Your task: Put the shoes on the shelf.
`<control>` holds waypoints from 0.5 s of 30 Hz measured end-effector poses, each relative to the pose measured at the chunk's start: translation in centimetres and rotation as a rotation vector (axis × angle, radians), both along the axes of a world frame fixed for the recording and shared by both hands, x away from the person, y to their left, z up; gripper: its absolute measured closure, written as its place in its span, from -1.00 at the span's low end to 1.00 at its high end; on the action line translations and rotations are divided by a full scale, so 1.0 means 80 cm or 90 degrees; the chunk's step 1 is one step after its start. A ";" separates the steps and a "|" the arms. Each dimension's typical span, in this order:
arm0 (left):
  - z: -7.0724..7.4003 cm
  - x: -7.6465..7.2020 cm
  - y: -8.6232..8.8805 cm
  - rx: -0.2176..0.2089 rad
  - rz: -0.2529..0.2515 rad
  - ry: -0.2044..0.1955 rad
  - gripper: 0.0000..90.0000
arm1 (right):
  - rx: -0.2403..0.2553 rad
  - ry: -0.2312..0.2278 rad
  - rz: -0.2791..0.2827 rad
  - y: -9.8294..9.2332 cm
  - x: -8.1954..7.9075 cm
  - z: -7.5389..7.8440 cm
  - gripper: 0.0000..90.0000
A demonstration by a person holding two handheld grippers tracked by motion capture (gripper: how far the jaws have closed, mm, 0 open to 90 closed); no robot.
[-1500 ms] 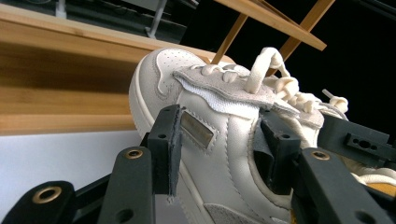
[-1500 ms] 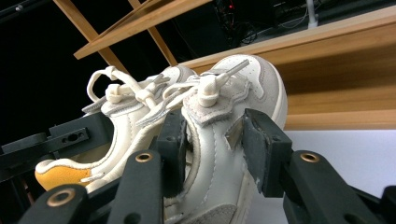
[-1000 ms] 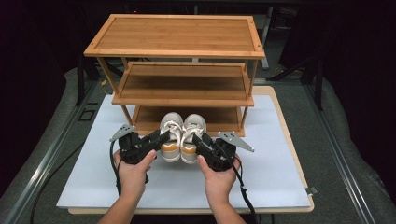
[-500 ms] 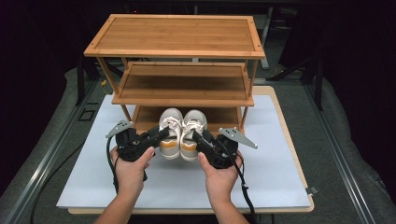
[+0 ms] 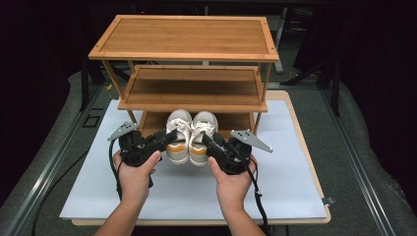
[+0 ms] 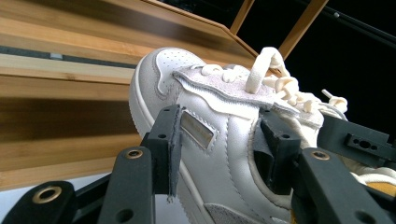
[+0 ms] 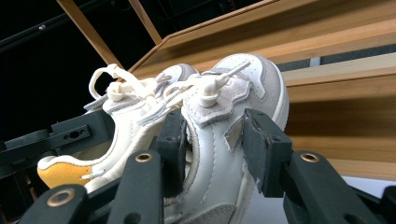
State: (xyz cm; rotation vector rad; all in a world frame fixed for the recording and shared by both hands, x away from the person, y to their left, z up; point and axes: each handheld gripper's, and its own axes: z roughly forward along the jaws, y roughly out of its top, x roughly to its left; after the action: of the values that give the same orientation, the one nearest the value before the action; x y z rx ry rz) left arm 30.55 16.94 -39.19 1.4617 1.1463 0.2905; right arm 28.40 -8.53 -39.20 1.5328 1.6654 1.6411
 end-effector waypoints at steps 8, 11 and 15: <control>0.013 0.007 -0.001 0.001 -0.001 -0.005 0.24 | -0.004 -0.001 -0.002 0.001 0.006 0.013 0.35; 0.019 0.010 -0.001 0.000 -0.004 -0.007 0.24 | 0.003 -0.008 0.001 -0.001 0.009 0.018 0.35; 0.025 0.015 -0.003 -0.001 -0.004 -0.009 0.24 | 0.004 -0.012 -0.001 -0.002 0.014 0.025 0.35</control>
State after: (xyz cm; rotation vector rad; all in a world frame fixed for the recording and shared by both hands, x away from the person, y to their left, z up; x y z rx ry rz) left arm 31.73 16.66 -37.20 1.4600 1.1311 0.2957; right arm 29.48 -8.71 -37.22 1.5165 1.6511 1.6565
